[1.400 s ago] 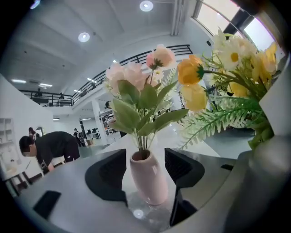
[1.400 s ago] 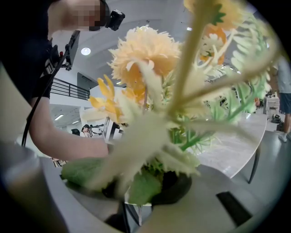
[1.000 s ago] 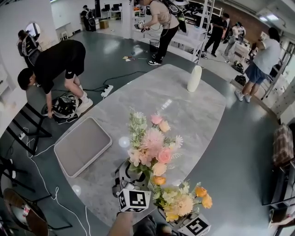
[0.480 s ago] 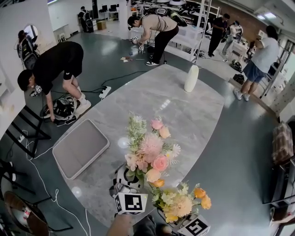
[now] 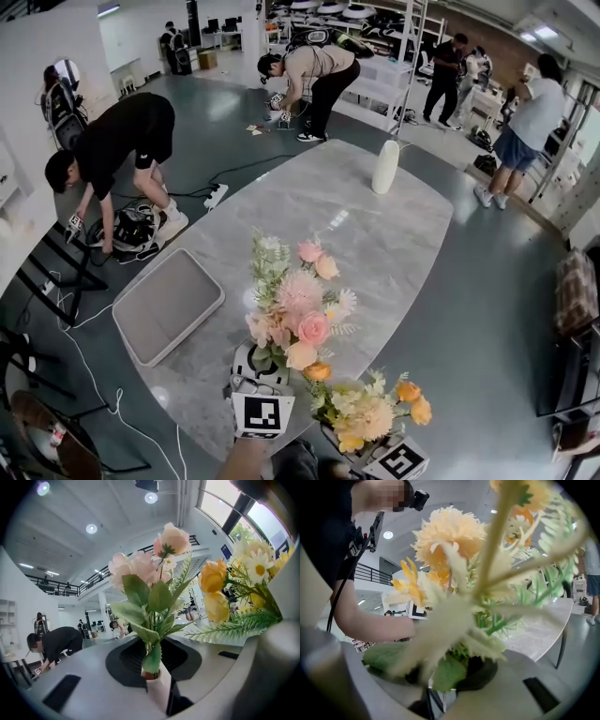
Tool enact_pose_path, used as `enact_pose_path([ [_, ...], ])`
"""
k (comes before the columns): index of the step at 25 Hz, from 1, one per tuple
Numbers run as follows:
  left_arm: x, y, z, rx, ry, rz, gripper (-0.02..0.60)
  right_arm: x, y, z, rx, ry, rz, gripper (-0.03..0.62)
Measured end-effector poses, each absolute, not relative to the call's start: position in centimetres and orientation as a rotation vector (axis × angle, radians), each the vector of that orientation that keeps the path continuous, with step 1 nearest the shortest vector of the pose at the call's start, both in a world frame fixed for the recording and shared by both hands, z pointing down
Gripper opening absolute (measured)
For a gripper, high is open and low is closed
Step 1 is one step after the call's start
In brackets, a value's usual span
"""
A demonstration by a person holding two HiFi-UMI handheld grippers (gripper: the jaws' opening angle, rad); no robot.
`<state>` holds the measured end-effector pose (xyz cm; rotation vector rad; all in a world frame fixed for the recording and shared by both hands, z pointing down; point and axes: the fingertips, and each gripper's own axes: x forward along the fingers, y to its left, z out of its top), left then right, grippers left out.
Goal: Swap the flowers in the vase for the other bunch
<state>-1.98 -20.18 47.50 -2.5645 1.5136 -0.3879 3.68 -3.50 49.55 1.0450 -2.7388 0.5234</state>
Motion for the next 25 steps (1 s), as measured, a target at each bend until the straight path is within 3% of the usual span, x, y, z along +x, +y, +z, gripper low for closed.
enact_pose_path([
  [25, -4.4, -16.5, 39.4, -2.609, 1.682, -0.074, 0.078, 5.4, -5.7, 44.1, 1.165, -2.805, 0.422, 0.102],
])
